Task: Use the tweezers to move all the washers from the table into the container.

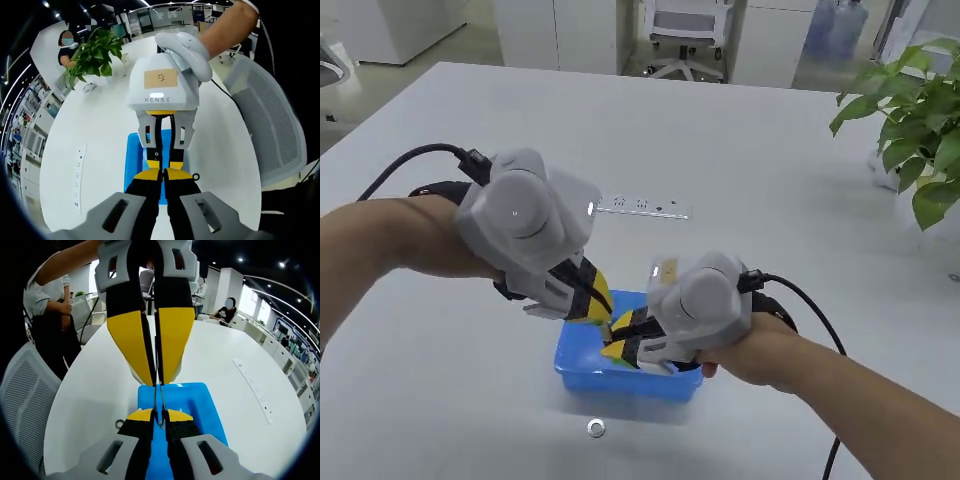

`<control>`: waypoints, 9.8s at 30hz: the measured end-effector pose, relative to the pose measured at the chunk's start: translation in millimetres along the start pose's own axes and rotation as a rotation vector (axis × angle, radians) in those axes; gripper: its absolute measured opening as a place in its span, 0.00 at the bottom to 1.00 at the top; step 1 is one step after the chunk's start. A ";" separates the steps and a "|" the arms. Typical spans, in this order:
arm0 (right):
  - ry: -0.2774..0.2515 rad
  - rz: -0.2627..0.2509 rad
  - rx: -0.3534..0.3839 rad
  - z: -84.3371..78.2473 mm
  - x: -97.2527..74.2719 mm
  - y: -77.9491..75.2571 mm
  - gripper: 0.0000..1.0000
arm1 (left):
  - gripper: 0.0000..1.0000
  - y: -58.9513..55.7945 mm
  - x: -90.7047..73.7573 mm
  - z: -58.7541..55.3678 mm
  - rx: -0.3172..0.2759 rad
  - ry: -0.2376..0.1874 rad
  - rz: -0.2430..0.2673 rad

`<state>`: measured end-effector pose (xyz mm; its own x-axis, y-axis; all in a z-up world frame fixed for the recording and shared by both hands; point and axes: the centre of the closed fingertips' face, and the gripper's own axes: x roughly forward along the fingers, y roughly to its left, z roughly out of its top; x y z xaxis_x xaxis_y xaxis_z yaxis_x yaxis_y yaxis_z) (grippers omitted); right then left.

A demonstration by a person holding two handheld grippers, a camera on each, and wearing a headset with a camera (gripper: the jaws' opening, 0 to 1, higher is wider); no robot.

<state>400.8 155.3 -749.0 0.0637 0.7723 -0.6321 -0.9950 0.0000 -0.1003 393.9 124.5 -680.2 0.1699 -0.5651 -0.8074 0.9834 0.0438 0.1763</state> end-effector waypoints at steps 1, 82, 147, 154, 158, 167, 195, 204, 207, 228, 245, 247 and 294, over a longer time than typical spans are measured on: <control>0.000 0.003 0.003 -1.5 1.4 -0.7 0.10 | 0.06 0.7 1.6 -1.0 -0.001 0.001 -0.002; -0.021 -0.022 -0.017 7.1 -8.0 2.1 0.11 | 0.06 -4.7 -9.9 6.1 0.018 0.028 0.017; -0.002 0.066 0.016 -12.7 13.9 72.4 0.12 | 0.06 -68.9 4.2 -20.8 -0.028 0.083 -0.060; 0.002 0.074 0.019 -15.6 18.1 75.6 0.12 | 0.06 -71.2 6.7 -23.9 -0.037 0.082 -0.063; 0.007 0.082 0.024 -17.8 20.7 78.5 0.12 | 0.06 -73.3 8.5 -25.9 -0.040 0.084 -0.065; 0.010 0.086 0.030 -21.0 23.3 79.5 0.12 | 0.06 -74.8 11.5 -26.9 -0.044 0.079 -0.065; 0.016 0.084 0.038 -26.6 24.8 79.3 0.12 | 0.06 -72.9 20.1 -26.2 -0.057 0.062 -0.060; 0.013 0.087 0.039 -27.3 24.6 80.3 0.10 | 0.06 -74.0 24.3 -24.6 -0.073 0.028 -0.053; 0.013 0.088 0.039 -27.2 24.2 81.1 0.10 | 0.06 -74.3 24.6 -24.4 -0.075 0.023 -0.053; 0.008 0.075 0.029 -19.7 17.9 78.1 0.09 | 0.06 -71.7 16.2 -17.8 -0.076 0.008 -0.035; -0.002 0.046 0.019 -0.6 0.3 70.2 0.09 | 0.06 -64.1 -4.0 -1.8 -0.072 -0.019 0.002; -0.003 0.041 0.013 1.7 -2.3 69.8 0.09 | 0.06 -63.6 -6.7 0.8 -0.072 -0.022 0.007; 0.000 -0.021 -0.015 18.9 -11.2 0.3 0.09 | 0.06 0.0 -18.5 10.8 -0.052 -0.057 0.082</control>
<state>398.4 158.7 -727.5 0.0846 0.7725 -0.6294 -0.9921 0.0067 -0.1251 390.1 126.1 -659.2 0.2479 -0.6040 -0.7574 0.9685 0.1339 0.2101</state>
